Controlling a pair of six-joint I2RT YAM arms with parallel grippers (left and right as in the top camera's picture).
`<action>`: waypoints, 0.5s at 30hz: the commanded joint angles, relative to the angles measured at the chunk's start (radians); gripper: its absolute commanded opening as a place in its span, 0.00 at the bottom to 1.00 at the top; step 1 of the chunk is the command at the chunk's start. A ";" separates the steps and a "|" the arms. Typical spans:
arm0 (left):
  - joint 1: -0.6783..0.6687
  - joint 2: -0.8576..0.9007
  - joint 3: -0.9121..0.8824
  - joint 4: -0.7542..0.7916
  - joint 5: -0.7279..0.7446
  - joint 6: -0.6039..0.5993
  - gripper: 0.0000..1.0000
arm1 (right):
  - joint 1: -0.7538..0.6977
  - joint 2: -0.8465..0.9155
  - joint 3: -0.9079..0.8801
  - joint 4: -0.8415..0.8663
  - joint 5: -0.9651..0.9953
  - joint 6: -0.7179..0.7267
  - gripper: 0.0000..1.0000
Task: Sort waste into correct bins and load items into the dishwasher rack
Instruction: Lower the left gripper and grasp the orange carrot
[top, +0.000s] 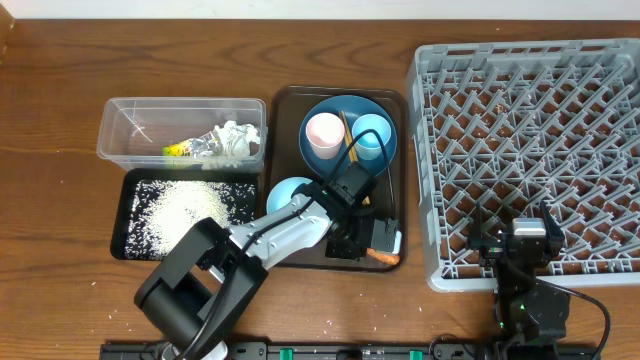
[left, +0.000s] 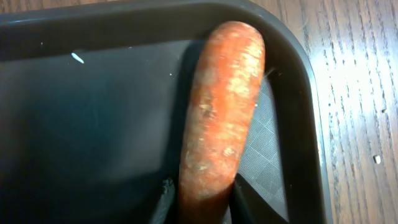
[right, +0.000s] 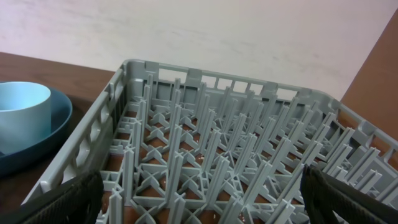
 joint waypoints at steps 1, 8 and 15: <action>-0.002 -0.031 0.002 -0.003 0.006 0.001 0.27 | -0.019 -0.001 -0.001 -0.003 0.018 -0.003 0.99; -0.002 -0.149 0.002 -0.003 0.006 -0.107 0.21 | -0.019 -0.001 -0.001 -0.003 0.018 -0.003 0.99; -0.001 -0.300 0.002 0.000 -0.010 -0.230 0.20 | -0.019 -0.001 -0.001 -0.003 0.018 -0.003 0.99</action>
